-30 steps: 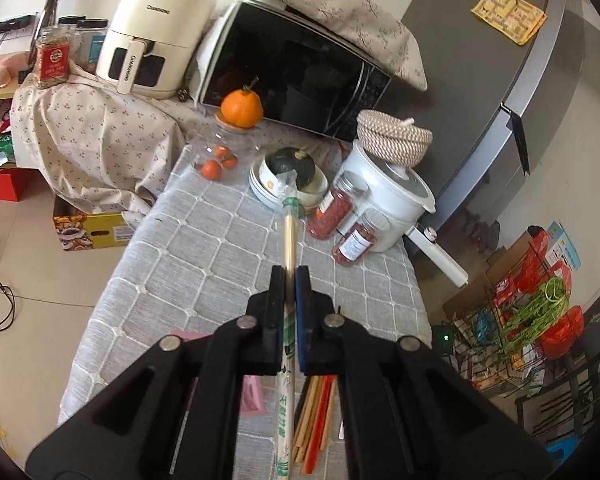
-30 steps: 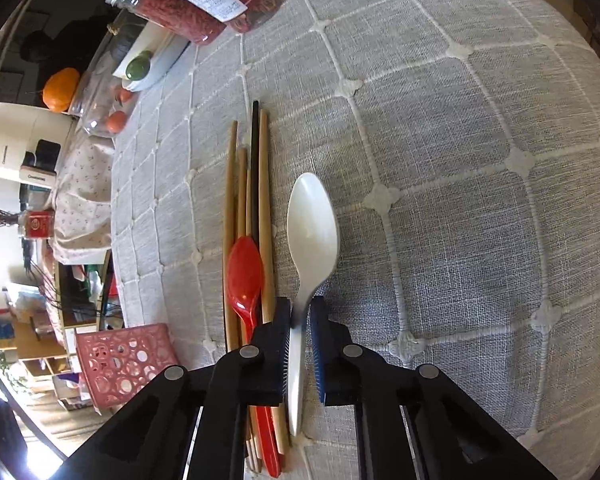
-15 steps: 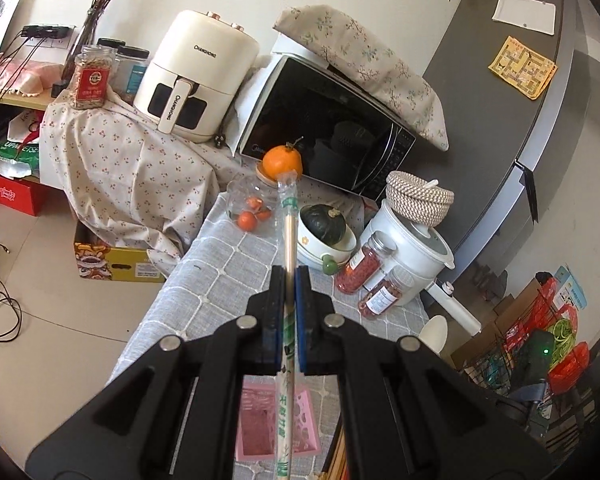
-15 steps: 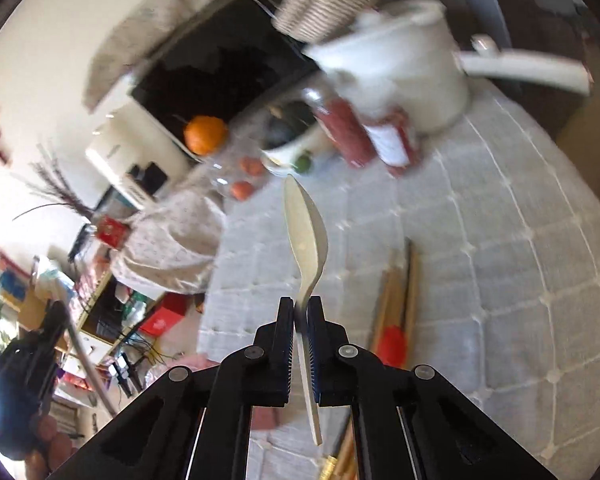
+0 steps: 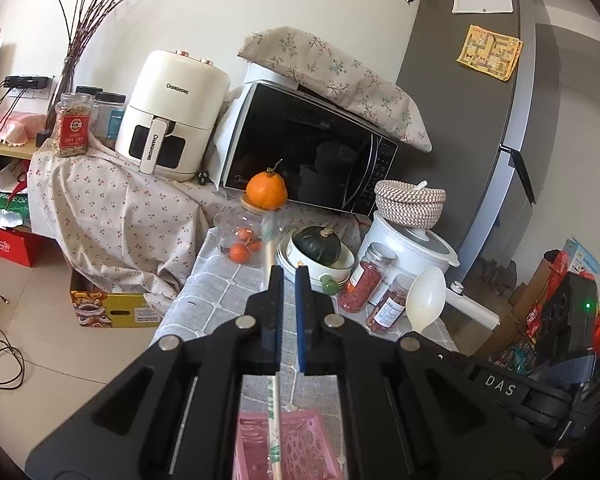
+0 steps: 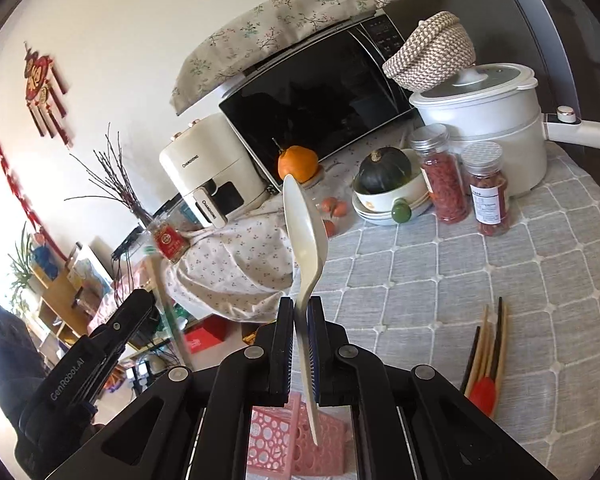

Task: Organize utensils
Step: 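Lift the white spoon with the right tool and carry it over the pink holder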

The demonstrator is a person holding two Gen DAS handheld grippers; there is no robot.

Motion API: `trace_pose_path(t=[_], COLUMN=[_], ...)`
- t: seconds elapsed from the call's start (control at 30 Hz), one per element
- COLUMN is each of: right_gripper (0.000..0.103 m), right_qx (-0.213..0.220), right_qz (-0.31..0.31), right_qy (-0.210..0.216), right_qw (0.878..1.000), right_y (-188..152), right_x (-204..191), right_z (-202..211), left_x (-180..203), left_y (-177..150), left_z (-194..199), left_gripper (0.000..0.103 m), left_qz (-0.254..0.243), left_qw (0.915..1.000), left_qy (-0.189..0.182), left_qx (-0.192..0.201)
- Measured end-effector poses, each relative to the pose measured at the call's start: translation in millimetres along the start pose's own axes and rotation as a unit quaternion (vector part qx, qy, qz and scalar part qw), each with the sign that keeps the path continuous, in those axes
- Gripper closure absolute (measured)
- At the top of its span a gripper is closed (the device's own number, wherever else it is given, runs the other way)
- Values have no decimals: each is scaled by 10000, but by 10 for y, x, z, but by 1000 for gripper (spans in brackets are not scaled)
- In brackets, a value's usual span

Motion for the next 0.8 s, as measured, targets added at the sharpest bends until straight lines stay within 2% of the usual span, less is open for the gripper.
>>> trace_pose_path(t=[0.17,0.33,0.43,0.5,0.53,0.57,0.6,0.63,0.67,0.7,0.8], right_gripper=[96,96,96,96,96,96,96,96,96,96,96], right_qx=[63,-125,-144,-165,-180,-183,-190,-206,-219,-198,21], right_qz=[92,343,454,499,522,536,559,583,594,581,308], right_qy=[204,174,216,247,238,227,207,199,192,175,173], right_qw=[9997,9992,9986,9983,9982,9981,9980,9979,9978,9980,9994], right_y=[-19,-134,-180,-199,-215,-226,-240,-250,-249,-230,-68], right_x=[-133,-215,-256,-287,-301,-304,-312,-315,-314,-301,-182], right_z=[-49,-179,-213,-250,-274,-295,-315,-331,-332,-313,-149], left_x=[-74,-157,-238,-306,-352,-392,-426,-477,-534,-613,-761], left_y=[29,-94,-107,-154,-188,-225,-252,-274,-289,-306,-415], left_z=[5,-156,-183,-237,-280,-321,-361,-420,-485,-569,-901], left_gripper=[97,97,97,96,95,87,74,66,53,49,49], left_qz=[63,208,515,785,962,1120,1244,1335,1364,1387,1464], left_qw=[9998,9992,9971,9932,9895,9855,9817,9770,9726,9668,9413], left_qy=[56,18,-22,-28,-48,-59,-56,17,121,246,371], left_qx=[171,-350,-557,-865,-1079,-1273,-1438,-1662,-1876,-2133,-3018])
Point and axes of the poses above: each gripper's, at about its wrist camera, not at the fingertips, and z roughly against the way its jaws point, x to its right, y to its top, the point moved 4 cm from there along -z, roughly the way its jaws point, and after that the axes turned 4 degrees about -z, right-handed, at the moved point
